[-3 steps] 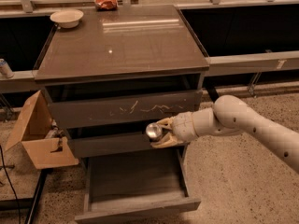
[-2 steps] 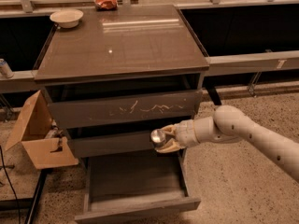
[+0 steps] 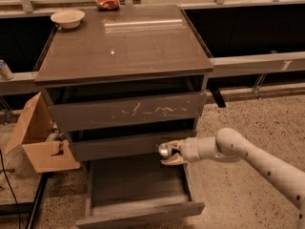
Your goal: Place redbull can into bottom drawer
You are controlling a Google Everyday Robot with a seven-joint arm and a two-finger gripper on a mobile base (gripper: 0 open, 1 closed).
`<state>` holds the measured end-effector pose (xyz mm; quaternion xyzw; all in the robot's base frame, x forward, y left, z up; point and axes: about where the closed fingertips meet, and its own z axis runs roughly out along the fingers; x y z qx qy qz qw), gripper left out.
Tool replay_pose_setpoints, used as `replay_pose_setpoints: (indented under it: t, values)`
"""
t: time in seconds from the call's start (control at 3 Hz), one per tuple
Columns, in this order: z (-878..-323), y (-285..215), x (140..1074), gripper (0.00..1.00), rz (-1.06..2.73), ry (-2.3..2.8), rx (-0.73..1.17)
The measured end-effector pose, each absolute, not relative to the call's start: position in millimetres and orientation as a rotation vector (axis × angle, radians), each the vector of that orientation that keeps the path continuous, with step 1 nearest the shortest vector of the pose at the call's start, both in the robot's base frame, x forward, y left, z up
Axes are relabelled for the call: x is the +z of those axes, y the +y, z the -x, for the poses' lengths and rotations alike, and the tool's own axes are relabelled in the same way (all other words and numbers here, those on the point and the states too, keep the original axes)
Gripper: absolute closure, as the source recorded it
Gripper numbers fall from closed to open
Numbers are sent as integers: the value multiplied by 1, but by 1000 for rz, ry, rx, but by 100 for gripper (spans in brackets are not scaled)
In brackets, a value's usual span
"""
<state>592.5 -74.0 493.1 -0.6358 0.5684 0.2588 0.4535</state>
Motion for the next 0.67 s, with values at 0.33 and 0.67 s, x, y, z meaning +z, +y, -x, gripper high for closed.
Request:
replay_pose_setpoints:
  t: [0.33,0.67]
  values:
    - [-596,-79,445,100,1553,1422,676]
    - [-596,-79,444,100,1552,1422,676]
